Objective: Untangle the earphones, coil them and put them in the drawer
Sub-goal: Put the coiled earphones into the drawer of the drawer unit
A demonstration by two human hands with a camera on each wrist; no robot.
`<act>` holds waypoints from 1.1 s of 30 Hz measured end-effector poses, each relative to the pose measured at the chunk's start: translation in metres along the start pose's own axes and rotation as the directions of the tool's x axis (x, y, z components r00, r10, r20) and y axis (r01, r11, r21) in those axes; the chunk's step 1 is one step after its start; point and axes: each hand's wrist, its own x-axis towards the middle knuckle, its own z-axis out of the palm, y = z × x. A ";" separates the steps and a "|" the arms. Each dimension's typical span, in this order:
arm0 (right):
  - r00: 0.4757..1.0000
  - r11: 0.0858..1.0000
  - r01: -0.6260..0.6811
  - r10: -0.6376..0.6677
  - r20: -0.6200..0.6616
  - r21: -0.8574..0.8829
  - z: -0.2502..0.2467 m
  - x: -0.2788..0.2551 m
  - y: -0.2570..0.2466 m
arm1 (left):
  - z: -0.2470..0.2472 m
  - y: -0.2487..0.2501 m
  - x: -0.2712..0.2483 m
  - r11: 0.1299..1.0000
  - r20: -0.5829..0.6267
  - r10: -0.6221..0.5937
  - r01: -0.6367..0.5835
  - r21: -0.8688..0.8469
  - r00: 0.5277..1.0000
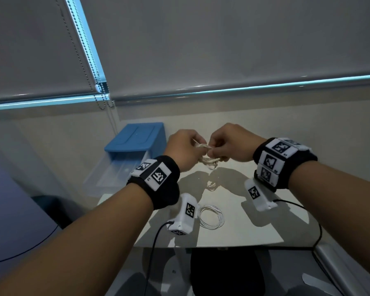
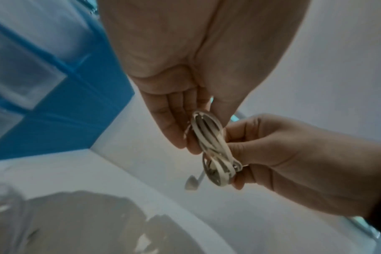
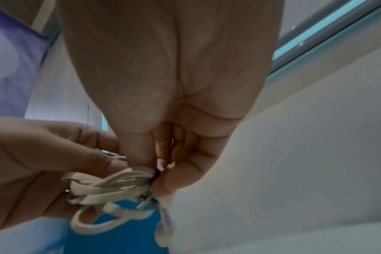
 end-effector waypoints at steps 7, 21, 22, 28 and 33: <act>0.997 0.932 0.069 -0.075 0.005 0.356 -0.025 0.004 -0.054 | -0.063 0.026 -0.014 0.988 -0.106 0.080 -0.093 -0.126 0.991; 0.999 0.897 0.005 0.014 -0.039 0.442 0.001 0.049 -0.147 | -0.158 -0.012 -0.056 0.918 -0.131 -0.080 0.022 -0.397 0.988; 1.000 0.895 -0.020 0.024 -0.004 0.445 0.006 0.053 -0.155 | -0.162 -0.017 -0.058 0.918 -0.147 -0.075 0.010 -0.396 0.986; 0.988 0.912 -0.122 0.076 0.132 0.392 0.038 0.070 -0.181 | -0.183 -0.047 -0.064 0.944 -0.197 -0.145 0.076 -0.320 0.970; 0.985 0.980 -0.119 0.096 0.146 0.162 0.069 0.084 -0.192 | -0.193 -0.072 -0.068 0.991 -0.165 -0.109 0.121 0.062 0.980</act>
